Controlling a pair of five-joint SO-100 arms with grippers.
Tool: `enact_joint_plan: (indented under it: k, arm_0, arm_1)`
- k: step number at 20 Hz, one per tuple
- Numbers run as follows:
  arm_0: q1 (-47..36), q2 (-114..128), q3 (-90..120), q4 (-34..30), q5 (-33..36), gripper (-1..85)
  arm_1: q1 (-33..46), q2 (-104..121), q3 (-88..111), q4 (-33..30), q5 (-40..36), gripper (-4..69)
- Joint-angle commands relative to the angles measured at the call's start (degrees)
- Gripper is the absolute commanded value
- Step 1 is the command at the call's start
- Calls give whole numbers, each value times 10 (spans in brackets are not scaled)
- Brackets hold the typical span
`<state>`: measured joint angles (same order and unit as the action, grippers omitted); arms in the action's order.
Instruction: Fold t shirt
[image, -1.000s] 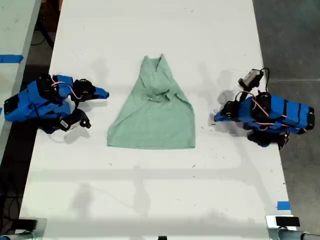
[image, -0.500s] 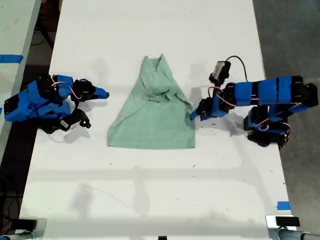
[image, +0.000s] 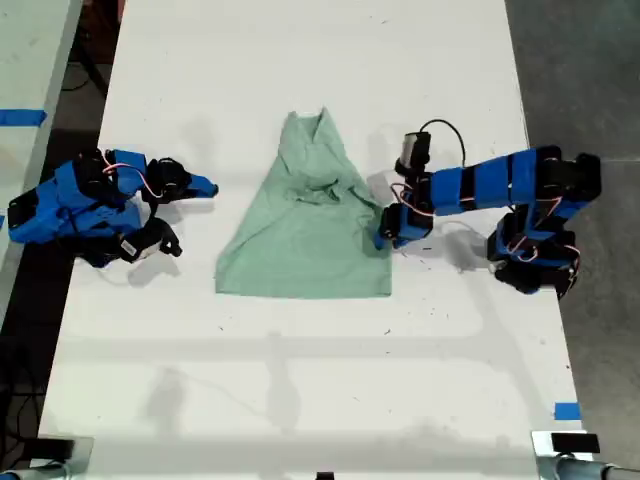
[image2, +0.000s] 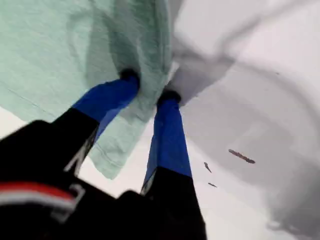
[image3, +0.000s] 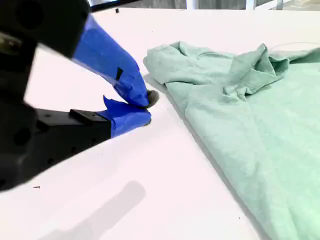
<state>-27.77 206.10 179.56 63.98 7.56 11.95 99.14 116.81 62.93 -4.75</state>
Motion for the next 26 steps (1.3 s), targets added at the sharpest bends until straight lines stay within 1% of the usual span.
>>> enact_joint_plan:
  k: [1,2,4,6,7,9,12,14,16,18,20,23,26]
  arm_0:
    - [6,4,-4,-6,-9,0]
    - [6,4,-4,-6,-9,0]
    - [6,4,-4,-6,-8,0]
    - [6,4,-4,-6,-8,0]
    - [6,4,-4,-6,-8,0]
    - [6,4,-4,-6,-8,0]
    - [6,4,-4,-5,-8,0]
    - [6,4,-4,-5,-8,0]
    - [6,4,-4,-5,-8,0]
    - [6,4,-4,-5,-8,0]
    - [6,4,-4,-5,-8,0]
    - [7,4,-4,-5,-8,0]
    - [6,4,-4,-5,-7,0]
  arm_1:
    - [-2,-2,-4,68,30,-8]
    - [0,6,-15,98,46,-8]
    - [0,34,-41,138,62,-8]
    - [-4,50,-99,168,45,-8]
    - [-8,54,-131,166,23,-8]
    - [-19,51,-187,131,-33,-8]
    - [-40,33,-220,24,-106,-8]
    - [-51,1,-230,-25,-130,-8]
    - [-56,-38,-243,-58,-143,-8]
    - [-61,-83,-273,-67,-150,-8]
    - [-68,-131,-323,-61,-159,2]
    - [-80,-185,-416,-21,-165,133]
    - [-84,-200,-493,18,-172,162]
